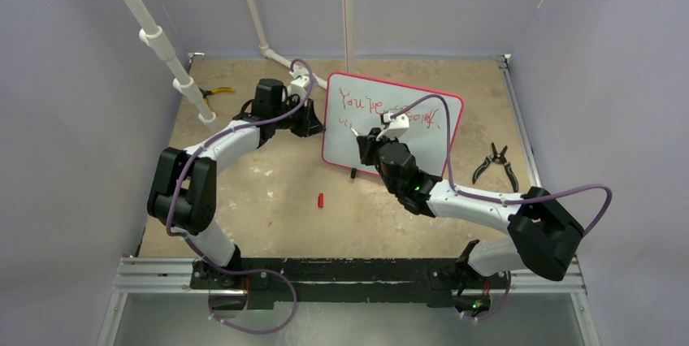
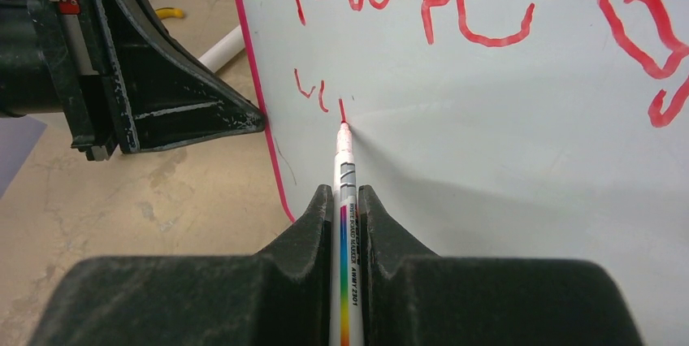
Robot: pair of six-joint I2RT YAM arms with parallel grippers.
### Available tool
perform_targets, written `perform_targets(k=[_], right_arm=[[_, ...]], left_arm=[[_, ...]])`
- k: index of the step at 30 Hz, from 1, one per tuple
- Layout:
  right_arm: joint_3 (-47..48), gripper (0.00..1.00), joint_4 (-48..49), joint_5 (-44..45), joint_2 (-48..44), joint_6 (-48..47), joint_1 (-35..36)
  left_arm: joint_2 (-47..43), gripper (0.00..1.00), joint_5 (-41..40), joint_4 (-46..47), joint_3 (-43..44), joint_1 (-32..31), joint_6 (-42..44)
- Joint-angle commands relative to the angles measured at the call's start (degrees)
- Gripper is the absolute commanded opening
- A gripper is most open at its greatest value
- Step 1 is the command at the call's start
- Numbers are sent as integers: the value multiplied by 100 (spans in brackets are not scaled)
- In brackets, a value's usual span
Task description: Write a sentence on the whiteboard
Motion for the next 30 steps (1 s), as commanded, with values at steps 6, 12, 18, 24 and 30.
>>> perform_targets(k=[6, 12, 18, 24, 30], right_arm=[[24, 0, 111, 189, 42, 1, -9], [188, 0, 221, 223, 96, -165, -10], [269, 0, 313, 344, 161, -279, -10], [299, 0, 350, 518, 129, -289, -10], [317, 0, 377, 659, 83, -310, -10]], left_arm=[[-208, 0, 118, 196, 61, -63, 81], [-197, 0, 121, 196, 65, -63, 82], [-199, 0, 122, 200, 67, -63, 82], [-190, 0, 114, 196, 56, -63, 80], [-181, 0, 114, 196, 61, -67, 82]])
